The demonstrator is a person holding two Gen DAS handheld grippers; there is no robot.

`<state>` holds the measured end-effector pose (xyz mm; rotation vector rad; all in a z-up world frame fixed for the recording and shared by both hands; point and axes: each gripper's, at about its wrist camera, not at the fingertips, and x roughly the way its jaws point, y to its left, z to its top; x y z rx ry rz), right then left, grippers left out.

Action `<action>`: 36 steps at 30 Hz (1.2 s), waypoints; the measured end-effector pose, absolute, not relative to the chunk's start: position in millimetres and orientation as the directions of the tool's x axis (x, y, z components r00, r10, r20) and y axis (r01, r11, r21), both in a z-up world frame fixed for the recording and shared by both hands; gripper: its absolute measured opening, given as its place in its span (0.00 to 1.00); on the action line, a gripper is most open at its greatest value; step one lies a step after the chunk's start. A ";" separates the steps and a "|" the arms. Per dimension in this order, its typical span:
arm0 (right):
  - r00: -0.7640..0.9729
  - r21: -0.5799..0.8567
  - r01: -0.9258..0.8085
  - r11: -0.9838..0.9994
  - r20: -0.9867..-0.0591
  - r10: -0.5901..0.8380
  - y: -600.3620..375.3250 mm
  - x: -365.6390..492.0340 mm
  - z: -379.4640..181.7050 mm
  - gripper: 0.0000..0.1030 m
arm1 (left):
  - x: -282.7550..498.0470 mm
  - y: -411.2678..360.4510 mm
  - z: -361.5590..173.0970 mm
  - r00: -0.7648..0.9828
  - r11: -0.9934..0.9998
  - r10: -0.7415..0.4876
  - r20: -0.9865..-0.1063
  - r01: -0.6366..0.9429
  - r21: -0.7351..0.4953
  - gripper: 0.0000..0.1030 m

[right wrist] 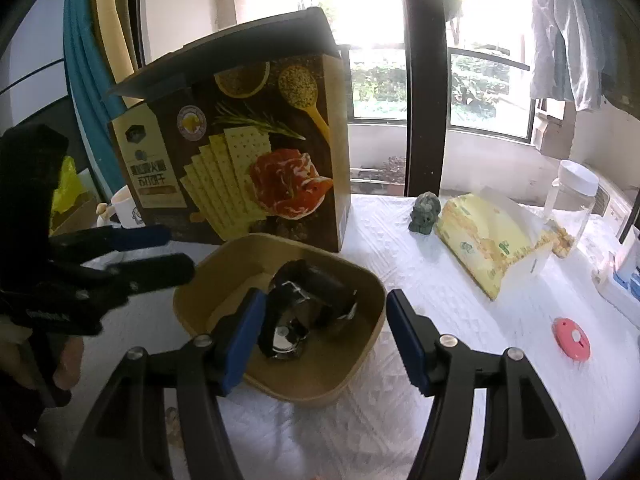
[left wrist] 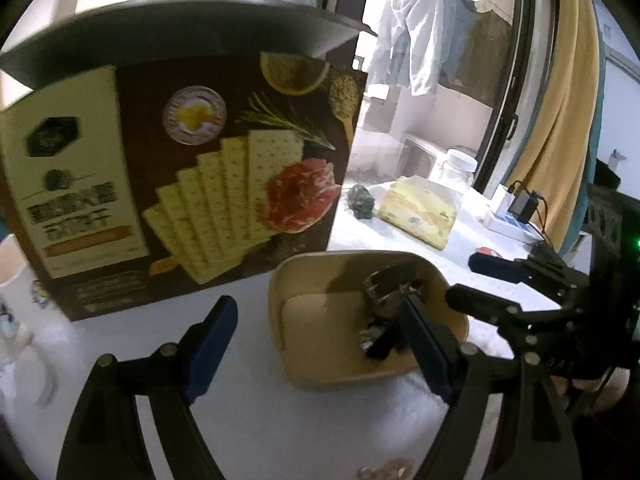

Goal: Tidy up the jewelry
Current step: 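Lower both held watches into the kraft bowl and open both tools, then grasp the pink bead bracelet with the right tool while the left tool grasps the red-charm keychain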

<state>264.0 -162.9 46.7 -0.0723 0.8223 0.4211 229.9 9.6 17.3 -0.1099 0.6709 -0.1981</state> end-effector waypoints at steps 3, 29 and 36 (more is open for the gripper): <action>0.602 0.099 -0.388 0.916 -0.725 0.333 -162.9 254.6 49.7 0.59 | 216.4 12.8 20.3 0.775 0.976 -0.214 -0.595 0.140 -0.169 0.80; 0.466 0.102 -0.486 0.868 -0.810 0.356 -101.5 146.5 23.6 0.59 | 88.3 67.9 -21.1 0.793 0.974 -0.159 -0.589 0.027 -0.226 0.80; 0.405 0.106 -0.551 0.827 -0.833 0.377 -61.2 130.7 9.4 0.57 | 78.2 84.2 -27.9 0.792 0.968 -0.157 -0.591 0.005 -0.250 0.80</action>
